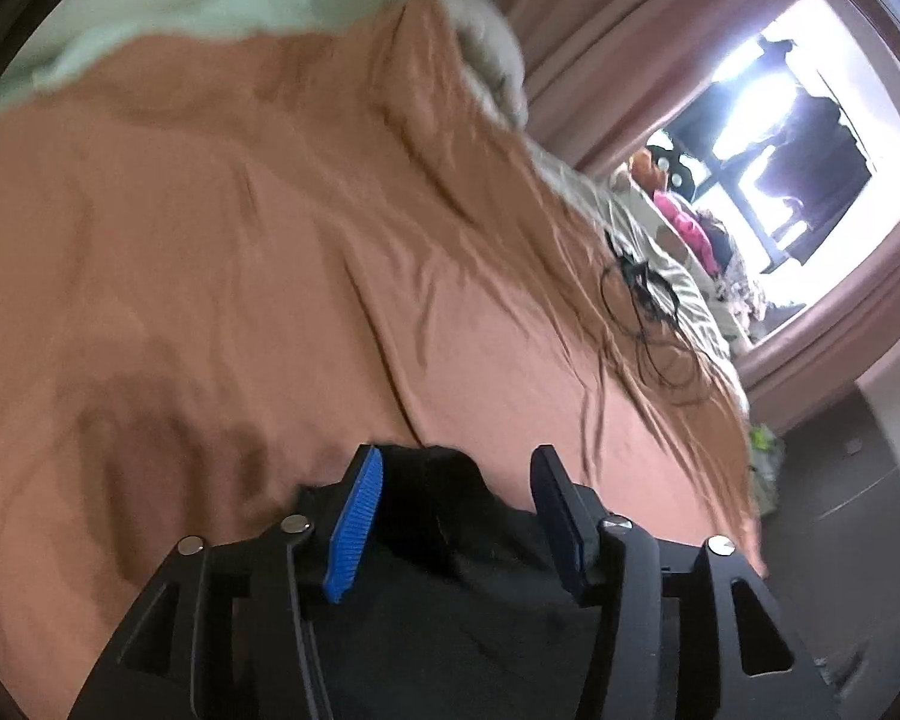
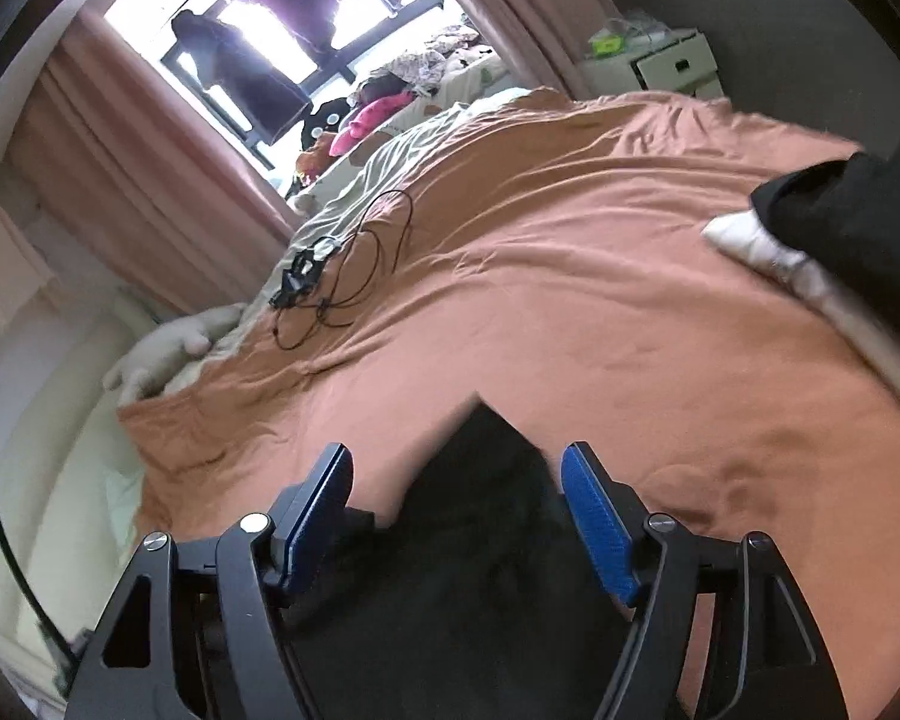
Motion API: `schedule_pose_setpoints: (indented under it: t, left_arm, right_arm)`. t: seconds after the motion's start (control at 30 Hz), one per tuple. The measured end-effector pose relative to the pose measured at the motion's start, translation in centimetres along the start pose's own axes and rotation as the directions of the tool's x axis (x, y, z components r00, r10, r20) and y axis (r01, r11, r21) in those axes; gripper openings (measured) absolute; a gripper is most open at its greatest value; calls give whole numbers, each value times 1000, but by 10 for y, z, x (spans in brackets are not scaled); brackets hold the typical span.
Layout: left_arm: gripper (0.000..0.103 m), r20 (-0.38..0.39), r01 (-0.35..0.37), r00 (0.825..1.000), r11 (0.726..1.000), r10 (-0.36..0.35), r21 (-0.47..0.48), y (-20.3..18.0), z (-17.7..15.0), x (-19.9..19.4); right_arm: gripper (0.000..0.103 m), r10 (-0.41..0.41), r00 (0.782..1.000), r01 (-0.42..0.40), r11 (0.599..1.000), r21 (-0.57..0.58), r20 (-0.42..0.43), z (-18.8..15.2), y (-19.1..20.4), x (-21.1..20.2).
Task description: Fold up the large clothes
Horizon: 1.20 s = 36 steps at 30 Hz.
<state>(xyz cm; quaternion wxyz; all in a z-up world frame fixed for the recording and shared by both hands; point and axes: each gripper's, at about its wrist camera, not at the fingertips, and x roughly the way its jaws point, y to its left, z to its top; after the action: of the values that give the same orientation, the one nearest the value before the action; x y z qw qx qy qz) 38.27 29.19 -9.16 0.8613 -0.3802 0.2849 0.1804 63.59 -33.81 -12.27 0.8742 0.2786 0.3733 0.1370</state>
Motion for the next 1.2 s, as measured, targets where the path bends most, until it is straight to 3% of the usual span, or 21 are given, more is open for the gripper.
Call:
schedule_pose_setpoints:
  t: [0.17,0.43,0.8,0.83,0.87,0.9,0.97,1.03,1.2]
  left_arm:
    - [54,-49,-64,997,998,65,14,16,-7,-9]
    - [54,-128,-134,982,989,140,56,47,-40,-20]
    - [54,-256,-118,954,982,154,151,70,-100,-27]
    - [52,-272,-114,950,981,154,159,71,-105,-22]
    - [48,-276,-114,948,980,156,164,71,-106,-19]
    - [35,-279,-108,948,980,153,169,71,-108,-17]
    - [17,-284,-94,948,978,145,187,67,-110,-10]
    - [3,-261,-114,950,968,172,222,60,-109,-5]
    - [2,-243,-137,954,976,176,170,64,-101,3]
  right_arm:
    - [73,-60,998,59,998,-36,-32,-6,-15,-12]
    - [73,-134,977,121,989,-88,-163,-41,-39,-19]
    - [72,-139,939,110,988,-110,-314,-107,-78,-23]
    - [68,-135,941,104,988,-115,-311,-108,-78,-22]
    - [57,-132,943,99,988,-121,-306,-109,-76,-20]
    - [50,-118,944,82,989,-127,-309,-108,-75,-18]
    - [9,-94,943,52,989,-136,-319,-107,-70,-11]
    - [3,-101,943,52,986,-160,-316,-104,-65,-2]
    - [2,-165,959,123,974,-190,-229,-90,-54,-5]
